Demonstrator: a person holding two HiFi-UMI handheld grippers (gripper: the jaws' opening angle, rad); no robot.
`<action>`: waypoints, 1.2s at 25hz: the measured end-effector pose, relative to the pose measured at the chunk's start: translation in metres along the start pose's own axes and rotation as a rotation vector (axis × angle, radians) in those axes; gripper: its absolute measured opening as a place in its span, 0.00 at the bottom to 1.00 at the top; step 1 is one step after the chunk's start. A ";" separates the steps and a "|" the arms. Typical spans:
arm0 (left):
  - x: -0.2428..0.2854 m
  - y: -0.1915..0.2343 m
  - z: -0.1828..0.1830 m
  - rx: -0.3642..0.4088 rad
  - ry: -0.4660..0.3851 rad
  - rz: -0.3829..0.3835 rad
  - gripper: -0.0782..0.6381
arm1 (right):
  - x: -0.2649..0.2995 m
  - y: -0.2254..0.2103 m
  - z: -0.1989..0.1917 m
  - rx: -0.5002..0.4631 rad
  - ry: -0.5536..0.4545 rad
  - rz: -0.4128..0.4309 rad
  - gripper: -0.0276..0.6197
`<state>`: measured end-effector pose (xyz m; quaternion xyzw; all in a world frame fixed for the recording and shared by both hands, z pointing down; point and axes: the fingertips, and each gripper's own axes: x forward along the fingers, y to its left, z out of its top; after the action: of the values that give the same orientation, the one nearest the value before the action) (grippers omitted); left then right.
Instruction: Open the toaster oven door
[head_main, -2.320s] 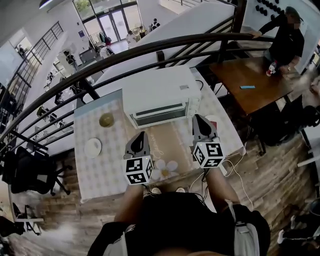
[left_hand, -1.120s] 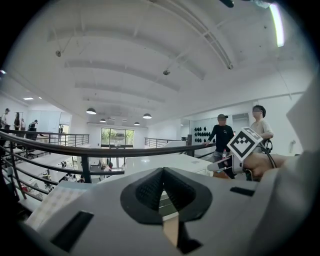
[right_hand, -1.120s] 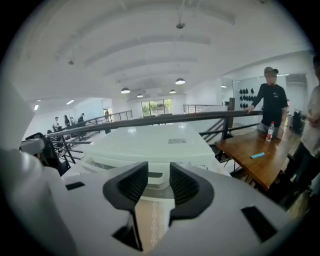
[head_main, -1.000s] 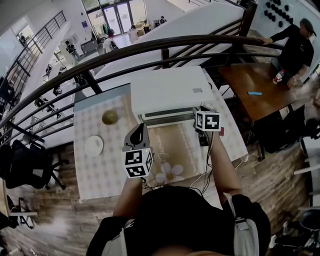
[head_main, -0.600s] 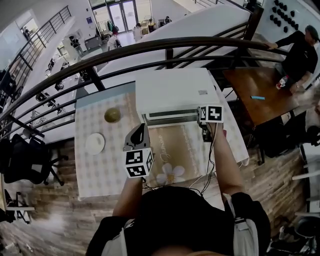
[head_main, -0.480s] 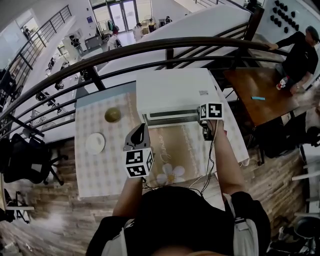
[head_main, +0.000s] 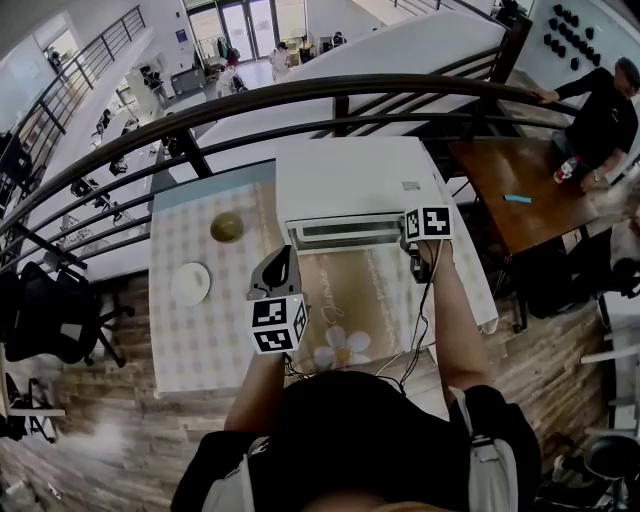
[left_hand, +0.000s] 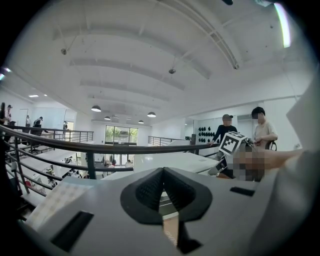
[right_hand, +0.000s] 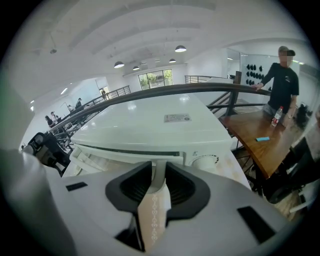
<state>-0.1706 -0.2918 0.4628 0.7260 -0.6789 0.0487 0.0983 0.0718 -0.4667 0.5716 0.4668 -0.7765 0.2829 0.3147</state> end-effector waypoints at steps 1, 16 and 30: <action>0.000 0.000 0.000 0.001 0.002 -0.001 0.13 | -0.001 0.001 -0.002 -0.009 -0.003 0.001 0.19; 0.002 -0.023 -0.005 0.018 0.016 -0.053 0.13 | -0.024 0.006 -0.048 -0.046 -0.083 -0.003 0.18; 0.004 -0.045 -0.007 0.051 0.029 -0.083 0.13 | -0.032 0.005 -0.089 -0.024 -0.251 0.023 0.16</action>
<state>-0.1246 -0.2916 0.4672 0.7552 -0.6451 0.0723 0.0914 0.0997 -0.3815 0.6038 0.4858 -0.8184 0.2165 0.2175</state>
